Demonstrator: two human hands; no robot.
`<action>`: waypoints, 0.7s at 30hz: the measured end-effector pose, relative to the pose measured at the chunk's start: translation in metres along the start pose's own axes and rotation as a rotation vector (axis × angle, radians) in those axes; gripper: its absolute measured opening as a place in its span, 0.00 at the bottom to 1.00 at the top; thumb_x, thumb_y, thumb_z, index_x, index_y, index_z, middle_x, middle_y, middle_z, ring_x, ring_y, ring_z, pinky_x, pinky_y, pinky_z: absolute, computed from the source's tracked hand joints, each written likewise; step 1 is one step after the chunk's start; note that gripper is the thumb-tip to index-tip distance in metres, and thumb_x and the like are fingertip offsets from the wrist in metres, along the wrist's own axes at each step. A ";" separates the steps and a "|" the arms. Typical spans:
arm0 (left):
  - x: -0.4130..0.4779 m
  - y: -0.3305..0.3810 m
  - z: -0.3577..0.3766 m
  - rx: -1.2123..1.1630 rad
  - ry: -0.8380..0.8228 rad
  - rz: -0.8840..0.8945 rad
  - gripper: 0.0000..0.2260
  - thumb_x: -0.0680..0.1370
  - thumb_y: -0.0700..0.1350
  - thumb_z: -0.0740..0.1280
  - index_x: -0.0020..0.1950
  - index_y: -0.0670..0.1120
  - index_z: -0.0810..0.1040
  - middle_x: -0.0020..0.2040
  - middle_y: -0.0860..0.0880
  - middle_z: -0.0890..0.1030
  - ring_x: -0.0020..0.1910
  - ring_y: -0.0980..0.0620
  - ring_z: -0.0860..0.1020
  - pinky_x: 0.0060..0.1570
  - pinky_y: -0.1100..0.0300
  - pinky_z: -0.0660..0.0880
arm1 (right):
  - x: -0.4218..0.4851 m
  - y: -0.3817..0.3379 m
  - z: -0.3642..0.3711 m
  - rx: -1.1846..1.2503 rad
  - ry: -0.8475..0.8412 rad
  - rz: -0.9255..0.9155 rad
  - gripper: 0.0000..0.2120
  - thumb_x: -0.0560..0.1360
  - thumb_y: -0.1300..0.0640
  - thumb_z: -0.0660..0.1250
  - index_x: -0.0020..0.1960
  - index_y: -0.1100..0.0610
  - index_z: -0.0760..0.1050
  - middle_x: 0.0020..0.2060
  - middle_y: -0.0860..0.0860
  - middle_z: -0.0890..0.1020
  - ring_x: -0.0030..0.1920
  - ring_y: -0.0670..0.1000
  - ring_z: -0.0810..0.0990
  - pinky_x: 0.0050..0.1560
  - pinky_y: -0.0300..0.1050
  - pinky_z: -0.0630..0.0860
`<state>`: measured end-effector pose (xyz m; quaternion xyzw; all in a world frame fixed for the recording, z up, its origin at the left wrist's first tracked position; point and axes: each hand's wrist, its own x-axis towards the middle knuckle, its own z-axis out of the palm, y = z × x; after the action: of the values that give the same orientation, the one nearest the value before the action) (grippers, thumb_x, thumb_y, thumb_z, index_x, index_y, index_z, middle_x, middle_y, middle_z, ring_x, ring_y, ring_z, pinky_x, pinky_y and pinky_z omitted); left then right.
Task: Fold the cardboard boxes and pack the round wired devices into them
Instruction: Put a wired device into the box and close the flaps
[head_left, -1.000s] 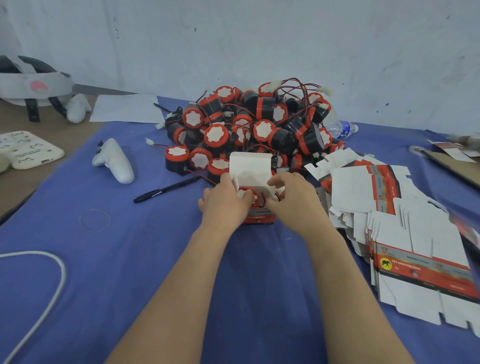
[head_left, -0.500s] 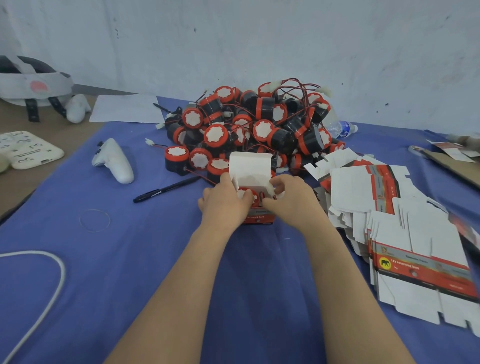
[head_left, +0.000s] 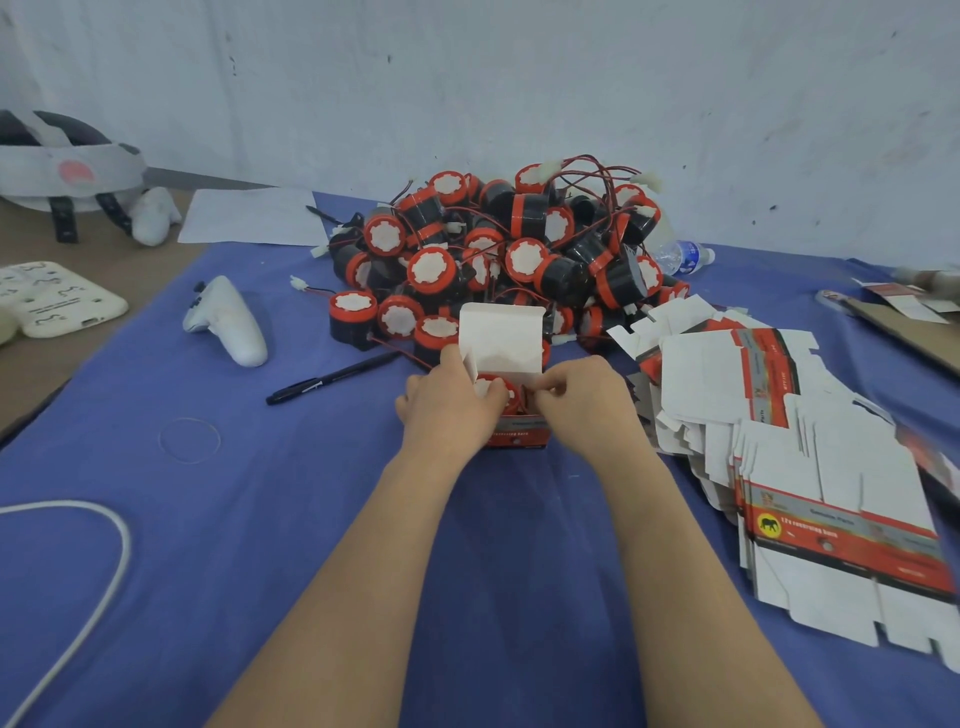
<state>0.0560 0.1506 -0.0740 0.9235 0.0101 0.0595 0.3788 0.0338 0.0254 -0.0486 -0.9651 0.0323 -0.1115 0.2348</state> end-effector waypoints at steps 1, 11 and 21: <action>0.000 0.000 0.000 0.002 0.001 0.001 0.21 0.79 0.53 0.62 0.68 0.47 0.64 0.62 0.45 0.75 0.63 0.42 0.69 0.59 0.49 0.65 | 0.000 0.000 0.001 -0.003 -0.002 0.010 0.13 0.77 0.61 0.61 0.53 0.57 0.83 0.50 0.56 0.81 0.55 0.54 0.75 0.52 0.52 0.77; 0.000 0.000 0.000 -0.007 -0.002 0.002 0.20 0.79 0.53 0.62 0.68 0.47 0.65 0.63 0.45 0.75 0.63 0.42 0.69 0.60 0.49 0.65 | -0.002 0.005 0.001 0.203 -0.035 0.023 0.17 0.77 0.47 0.66 0.32 0.53 0.73 0.30 0.46 0.75 0.33 0.46 0.73 0.34 0.39 0.68; 0.000 0.000 0.000 0.000 -0.004 -0.006 0.20 0.79 0.53 0.62 0.67 0.47 0.65 0.62 0.45 0.75 0.63 0.42 0.69 0.59 0.49 0.66 | -0.001 0.004 0.004 0.239 -0.003 0.025 0.07 0.76 0.56 0.67 0.53 0.51 0.77 0.35 0.42 0.73 0.43 0.48 0.76 0.37 0.39 0.71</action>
<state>0.0554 0.1507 -0.0736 0.9236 0.0121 0.0565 0.3790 0.0341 0.0234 -0.0542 -0.9300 0.0305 -0.1099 0.3495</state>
